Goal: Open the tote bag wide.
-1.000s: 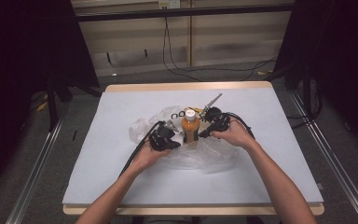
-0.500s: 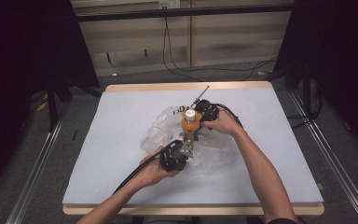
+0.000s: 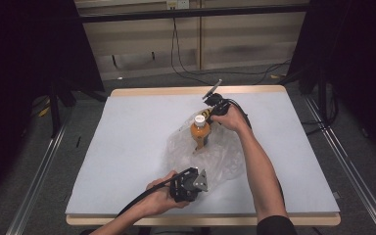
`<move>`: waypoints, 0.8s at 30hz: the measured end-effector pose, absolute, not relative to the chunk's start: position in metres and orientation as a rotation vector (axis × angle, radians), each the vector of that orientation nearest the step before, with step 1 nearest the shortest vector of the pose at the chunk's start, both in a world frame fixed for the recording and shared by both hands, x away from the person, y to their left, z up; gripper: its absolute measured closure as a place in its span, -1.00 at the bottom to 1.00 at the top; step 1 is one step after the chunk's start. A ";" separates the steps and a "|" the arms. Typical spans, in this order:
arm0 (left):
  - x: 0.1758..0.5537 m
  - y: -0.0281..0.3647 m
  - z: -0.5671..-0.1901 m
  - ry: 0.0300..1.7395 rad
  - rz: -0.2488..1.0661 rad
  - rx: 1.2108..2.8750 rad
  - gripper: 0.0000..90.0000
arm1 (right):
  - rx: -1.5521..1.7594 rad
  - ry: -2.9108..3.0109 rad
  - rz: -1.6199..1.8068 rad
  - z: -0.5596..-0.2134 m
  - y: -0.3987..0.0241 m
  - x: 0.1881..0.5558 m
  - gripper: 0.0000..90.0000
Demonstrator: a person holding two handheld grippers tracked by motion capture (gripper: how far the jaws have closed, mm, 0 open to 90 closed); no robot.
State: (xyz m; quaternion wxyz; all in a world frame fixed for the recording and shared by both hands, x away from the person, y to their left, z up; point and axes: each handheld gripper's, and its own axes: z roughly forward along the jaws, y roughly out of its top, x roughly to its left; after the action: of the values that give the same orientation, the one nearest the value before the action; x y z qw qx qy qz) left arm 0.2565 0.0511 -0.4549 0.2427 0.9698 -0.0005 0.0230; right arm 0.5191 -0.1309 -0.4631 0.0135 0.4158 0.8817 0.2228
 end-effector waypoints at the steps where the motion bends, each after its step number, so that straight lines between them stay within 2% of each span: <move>1: 0.256 0.051 -0.454 -0.034 0.062 2.661 1.00 | 1.305 2.724 0.676 -0.463 -0.132 0.521 1.00; 2: 0.252 0.051 -0.455 0.002 0.054 2.646 1.00 | 1.317 2.704 0.668 -0.463 -0.133 0.523 1.00; 9: 0.247 0.052 -0.453 -0.082 0.012 2.672 1.00 | 1.380 2.578 0.604 -0.463 -0.136 0.531 1.00; 15: 0.254 0.053 -0.454 -0.021 -0.031 2.640 1.00 | 1.367 2.580 0.600 -0.462 -0.136 0.527 1.00; 24: 0.288 0.067 -0.442 0.133 -0.041 2.521 1.00 | 1.280 2.545 0.981 -0.438 -0.156 0.495 1.00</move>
State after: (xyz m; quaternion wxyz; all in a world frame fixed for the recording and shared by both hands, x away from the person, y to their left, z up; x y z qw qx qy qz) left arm 0.2880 0.0675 -0.4420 0.3037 0.9513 0.0504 -0.0153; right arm 0.4955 -0.1556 -0.4383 0.0642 0.4239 0.8430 0.3250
